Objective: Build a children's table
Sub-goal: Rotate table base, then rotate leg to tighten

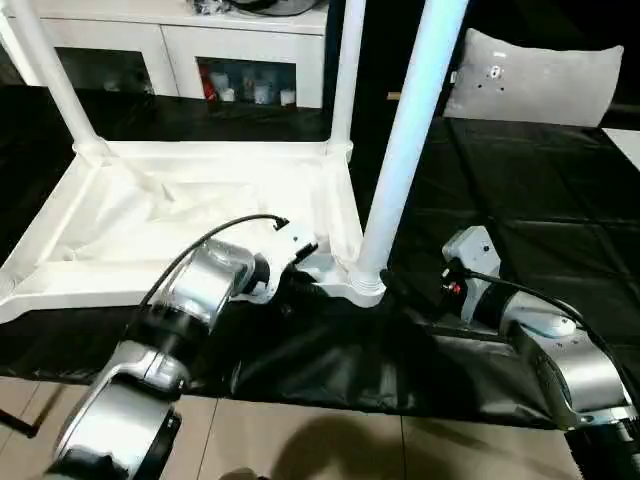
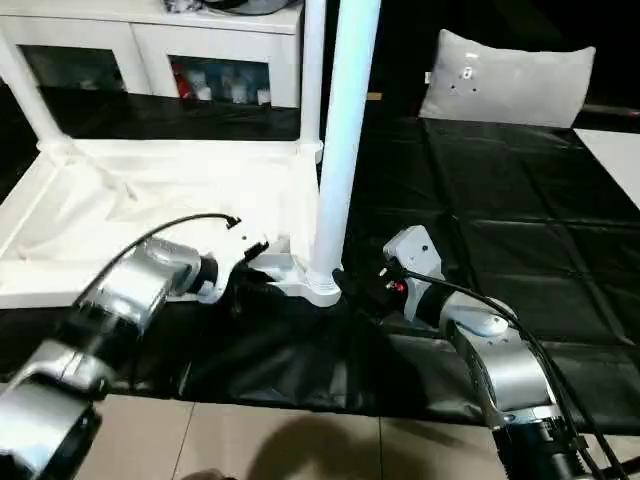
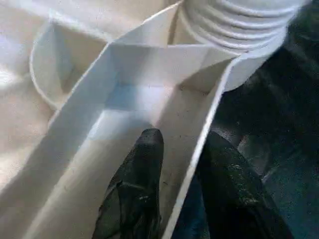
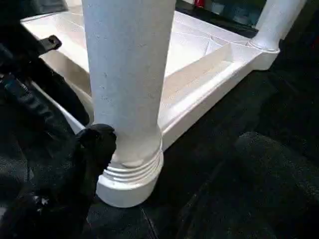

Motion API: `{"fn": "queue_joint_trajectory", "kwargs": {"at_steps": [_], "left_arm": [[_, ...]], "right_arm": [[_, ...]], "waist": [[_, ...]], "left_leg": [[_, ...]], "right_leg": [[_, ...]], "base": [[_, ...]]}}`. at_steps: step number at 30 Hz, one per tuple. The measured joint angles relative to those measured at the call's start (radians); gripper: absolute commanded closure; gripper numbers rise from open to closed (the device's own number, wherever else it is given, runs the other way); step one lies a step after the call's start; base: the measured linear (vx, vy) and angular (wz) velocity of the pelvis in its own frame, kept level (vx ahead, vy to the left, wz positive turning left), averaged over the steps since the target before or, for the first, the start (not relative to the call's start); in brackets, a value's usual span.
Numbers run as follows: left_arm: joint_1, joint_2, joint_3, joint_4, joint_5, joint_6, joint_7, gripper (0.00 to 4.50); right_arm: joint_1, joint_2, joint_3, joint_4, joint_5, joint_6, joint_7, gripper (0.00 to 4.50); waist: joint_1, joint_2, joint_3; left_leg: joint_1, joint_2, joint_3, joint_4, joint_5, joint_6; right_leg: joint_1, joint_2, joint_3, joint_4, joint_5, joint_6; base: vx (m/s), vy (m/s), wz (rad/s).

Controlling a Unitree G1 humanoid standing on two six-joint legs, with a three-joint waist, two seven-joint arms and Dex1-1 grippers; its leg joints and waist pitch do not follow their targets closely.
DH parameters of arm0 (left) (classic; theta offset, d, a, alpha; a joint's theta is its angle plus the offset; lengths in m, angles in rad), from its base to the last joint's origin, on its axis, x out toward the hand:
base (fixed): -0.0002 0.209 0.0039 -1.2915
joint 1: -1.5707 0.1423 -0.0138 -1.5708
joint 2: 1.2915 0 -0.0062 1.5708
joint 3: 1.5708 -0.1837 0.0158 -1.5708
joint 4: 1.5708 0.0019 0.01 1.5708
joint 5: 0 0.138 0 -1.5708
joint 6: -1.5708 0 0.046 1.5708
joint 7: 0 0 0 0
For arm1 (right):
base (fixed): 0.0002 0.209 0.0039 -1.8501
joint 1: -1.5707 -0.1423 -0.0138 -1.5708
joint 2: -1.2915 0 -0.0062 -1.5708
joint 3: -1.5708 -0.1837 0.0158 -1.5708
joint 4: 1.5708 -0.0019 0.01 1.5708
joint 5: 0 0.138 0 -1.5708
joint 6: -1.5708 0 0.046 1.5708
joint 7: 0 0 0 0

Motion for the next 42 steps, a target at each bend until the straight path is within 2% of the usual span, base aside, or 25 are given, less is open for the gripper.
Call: {"fn": "queue_joint_trajectory", "kwargs": {"at_steps": [1,3,8,15,16,20,24,28,36,42], "left_arm": [[0.025,0.016,-0.006,-0.01,0.0,-0.074,-0.006,3.61],[0.04,0.037,-0.009,-0.014,0.002,-0.13,-0.017,3.62],[0.065,0.063,-0.008,-0.057,-0.008,-0.127,-0.073,3.68],[0.065,0.086,-0.014,-0.023,-0.005,-0.22,-0.087,3.7],[0.057,0.087,-0.012,-0.013,-0.01,-0.215,-0.104,3.14],[0.046,0.093,0.001,0.008,-0.04,-0.204,-0.155,2.89],[-0.008,0.112,-0.023,0.083,-0.038,-0.277,-0.211,2.61],[-0.064,0.138,-0.024,0.104,-0.037,-0.29,-0.27,2.61],[-0.131,0.136,-0.028,0.283,-0.015,-0.399,-0.276,2.61],[-0.151,0.156,-0.047,0.331,0.021,-0.421,-0.31,3.13]], "right_arm": [[0.001,-0.003,0.0,0.0,0.0,0.0,0.002,0.0],[0.002,-0.002,0.001,-0.001,0.0,0.0,0.008,0.0],[0.003,-0.005,0.001,0.0,0.0,-0.001,0.014,0.0],[0.003,-0.005,0.001,0.0,0.001,-0.005,0.032,0.0],[0.003,-0.005,0.002,0.0,0.001,-0.007,0.036,0.0],[0.003,-0.006,0.004,0.0,0.001,-0.012,0.049,0.0],[0.002,-0.012,0.004,0.001,0.002,-0.018,0.061,0.0],[0.002,-0.014,0.004,0.001,0.002,-0.021,0.075,0.0],[0.003,-0.016,0.01,0.001,0.003,-0.022,0.084,0.0],[0.011,-0.017,0.012,0.0,0.003,-0.022,0.098,0.0]], "waist": [[0.004,0.0,0.0],[0.007,0.0,0.0],[0.01,-0.001,0.0],[0.016,-0.001,0.001],[0.017,-0.001,0.001],[0.024,-0.001,0.001],[0.031,-0.002,0.001],[0.033,-0.002,0.001],[0.033,-0.002,0.001],[0.033,-0.001,0.001]], "left_leg": [[-0.001,0.001,0.0,0.0,0.0,0.0],[-0.001,0.002,0.0,0.0,0.0,0.0],[-0.001,0.002,0.001,0.0,0.0,0.0],[-0.001,0.002,0.001,0.0,0.0,-0.001],[-0.001,0.002,0.002,0.0,0.0,-0.001],[-0.001,0.002,0.003,0.0,0.0,-0.001],[-0.003,0.002,0.004,0.0,0.0,-0.001],[-0.004,0.003,0.004,0.0,0.0,-0.001],[-0.004,0.003,0.005,0.0,0.001,-0.001],[-0.003,0.004,0.006,0.0,0.001,-0.002]], "right_leg": [[0.0,0.0,-0.001,0.0,0.0,0.0],[-0.001,0.001,-0.001,0.0,0.0,0.0],[-0.001,0.001,-0.001,0.0,0.0,0.0],[-0.001,0.001,-0.001,0.0,0.0,0.0],[-0.001,0.0,-0.001,0.0,0.0,0.0],[-0.002,0.0,0.0,0.0,0.0,0.0],[-0.005,0.0,0.0,0.001,0.0,0.001],[-0.006,0.0,0.0,0.002,0.0,0.0],[-0.006,0.0,0.001,0.003,0.0,0.0],[-0.006,0.0,0.001,0.003,0.0,0.0]], "base": [[0.0,0.0,0.0],[0.0,0.0,0.0],[0.0,0.0,0.0],[0.0,0.0,0.0],[0.0,0.0,0.0],[0.0,0.0,0.0],[0.0,0.0,0.0],[0.0,0.0,0.0],[0.0,0.0,0.0],[0.0,0.0,0.0]]}}
